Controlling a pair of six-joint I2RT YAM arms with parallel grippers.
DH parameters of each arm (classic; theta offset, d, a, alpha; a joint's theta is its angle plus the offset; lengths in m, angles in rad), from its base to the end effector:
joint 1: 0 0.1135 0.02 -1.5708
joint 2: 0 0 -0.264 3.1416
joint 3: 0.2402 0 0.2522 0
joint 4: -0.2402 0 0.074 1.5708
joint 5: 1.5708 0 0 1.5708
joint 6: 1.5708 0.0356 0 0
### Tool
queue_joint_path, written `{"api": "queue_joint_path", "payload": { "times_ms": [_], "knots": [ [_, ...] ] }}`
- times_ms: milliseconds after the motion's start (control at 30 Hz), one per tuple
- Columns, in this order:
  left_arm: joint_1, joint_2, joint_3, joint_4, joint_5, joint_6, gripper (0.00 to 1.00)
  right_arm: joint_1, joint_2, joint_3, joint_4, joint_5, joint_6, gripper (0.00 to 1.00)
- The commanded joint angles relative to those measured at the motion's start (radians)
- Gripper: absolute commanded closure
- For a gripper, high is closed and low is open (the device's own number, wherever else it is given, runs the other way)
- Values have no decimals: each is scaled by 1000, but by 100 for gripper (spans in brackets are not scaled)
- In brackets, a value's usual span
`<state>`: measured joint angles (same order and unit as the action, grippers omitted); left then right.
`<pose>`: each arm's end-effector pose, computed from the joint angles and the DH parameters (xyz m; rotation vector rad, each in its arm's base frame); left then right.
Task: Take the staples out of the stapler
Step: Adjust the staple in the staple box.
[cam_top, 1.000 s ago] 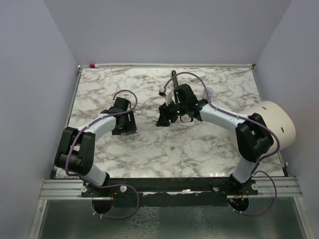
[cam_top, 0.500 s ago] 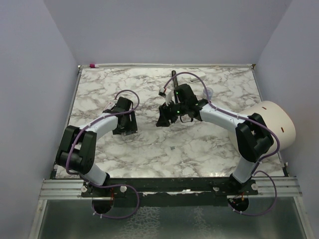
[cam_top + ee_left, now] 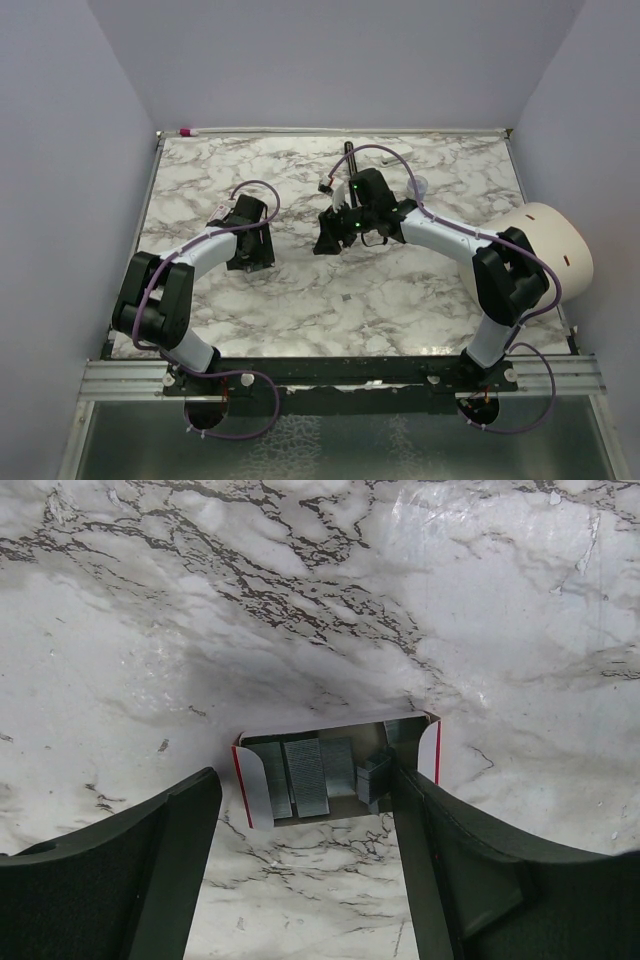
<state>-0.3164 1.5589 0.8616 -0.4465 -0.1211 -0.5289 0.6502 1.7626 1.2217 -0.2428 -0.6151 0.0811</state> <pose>0.2755 -0.0857 0.1667 -0.3218 2.6831 -0.0909 0.2934 0.2489 0.2252 -0.9805 2.2214 1.0715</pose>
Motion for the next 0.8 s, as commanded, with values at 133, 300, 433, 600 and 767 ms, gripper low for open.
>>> {"api": "queue_joint_path", "payload": {
  "times_ms": [133,300,433,600,767],
  "knots": [
    [-4,-31,-12,9,9,-19,27,-3,2,10,2,-25,-11,46],
    [-3,-68,-34,32,9,-29,26,-3,13,11,0,-29,-11,46],
    [2,-85,-44,36,2,-34,26,-4,18,16,-3,-31,-11,46],
    [4,-59,-38,34,7,-30,26,-3,12,16,-5,-33,-9,46],
    [4,-43,-28,37,11,-27,25,-3,11,16,-6,-33,-11,46]
  ]
}}
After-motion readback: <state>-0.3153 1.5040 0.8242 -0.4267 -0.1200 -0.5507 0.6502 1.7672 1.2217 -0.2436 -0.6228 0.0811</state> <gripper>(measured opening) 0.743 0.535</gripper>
